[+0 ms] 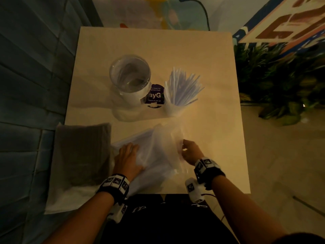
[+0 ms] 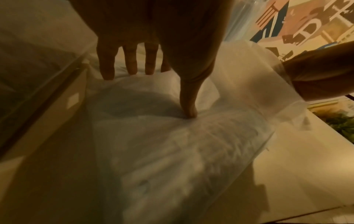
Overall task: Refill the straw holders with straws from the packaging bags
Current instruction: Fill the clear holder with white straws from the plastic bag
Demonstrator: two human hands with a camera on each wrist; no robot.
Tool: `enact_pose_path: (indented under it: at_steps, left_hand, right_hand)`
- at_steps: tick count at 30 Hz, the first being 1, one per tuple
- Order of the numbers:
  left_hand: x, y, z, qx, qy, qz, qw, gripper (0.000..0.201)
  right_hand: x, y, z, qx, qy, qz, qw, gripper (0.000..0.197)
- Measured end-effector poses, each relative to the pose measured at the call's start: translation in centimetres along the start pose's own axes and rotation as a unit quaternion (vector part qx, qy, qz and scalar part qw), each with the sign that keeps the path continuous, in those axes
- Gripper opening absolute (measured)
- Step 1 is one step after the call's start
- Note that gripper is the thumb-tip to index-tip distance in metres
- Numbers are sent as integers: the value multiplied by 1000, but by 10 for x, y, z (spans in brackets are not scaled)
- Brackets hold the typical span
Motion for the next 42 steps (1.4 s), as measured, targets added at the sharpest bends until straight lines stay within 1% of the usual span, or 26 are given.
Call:
enact_pose_path:
  at_steps: [2, 5, 8, 12, 15, 20, 23, 26, 28, 30, 33, 35, 36, 38, 40, 42]
  left_hand:
    - [-1, 0, 3, 6, 12, 17, 1000, 91]
    - [-3, 1, 8, 24, 26, 28, 999, 80]
    - [-3, 1, 9, 32, 43, 33, 998, 72]
    - [-1, -2, 5, 25, 19, 31, 999, 69]
    - [1, -3, 3, 34, 7, 28, 999, 66]
    - [0, -7, 2, 57, 7, 32, 998, 55]
    - [-1, -7, 2, 68, 1, 32, 997, 50]
    - [-1, -8, 2, 84, -6, 32, 996, 45]
    - [0, -9, 0, 89, -14, 28, 996, 46]
    - [1, -8, -3, 90, -24, 27, 995, 49]
    - [2, -8, -7, 81, -34, 31, 996, 55]
    - [3, -10, -7, 82, -30, 32, 996, 56]
    - [3, -11, -7, 89, -29, 32, 995, 56]
    - [4, -12, -7, 106, -28, 30, 994, 56]
    - [3, -12, -6, 112, -24, 26, 993, 55]
    - [2, -13, -7, 107, -23, 22, 994, 54]
  right_hand:
    - [13, 5, -13, -4, 5, -32, 999, 38]
    - [27, 11, -26, 16, -16, -54, 998, 37]
    - [28, 11, -27, 25, -54, -41, 997, 21]
    - [16, 6, -19, 34, -58, -25, 997, 16]
    - [14, 4, -17, 32, -47, -23, 998, 19]
    - [31, 5, -28, 12, -24, -10, 1000, 22]
    - [34, 7, -29, 30, -26, 2, 999, 22]
    - [34, 9, -22, 21, -13, -3, 1000, 23]
    - [32, 8, -17, 16, -19, -14, 1000, 22]
    - [26, 8, -12, 23, -8, 4, 1000, 19]
    - [14, 8, -2, 40, 55, 79, 995, 20]
    - [11, 8, -1, 31, 86, 107, 990, 23]
    - [12, 8, -5, 18, 87, 101, 991, 25]
    - [21, 11, -14, 10, 54, 58, 997, 29]
    - [33, 17, -16, 19, -15, 6, 1000, 36]
    - [38, 21, -14, 33, -41, -14, 999, 37]
Point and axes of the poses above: each hand's wrist, its own y-axis towards the middle knuckle, its own x-axis out of the palm, z = x × y, the point moved 3 cm from there along y, towards the middle knuckle, and after that the axes turned 13 degrees about -x, right-handed, at the moved point
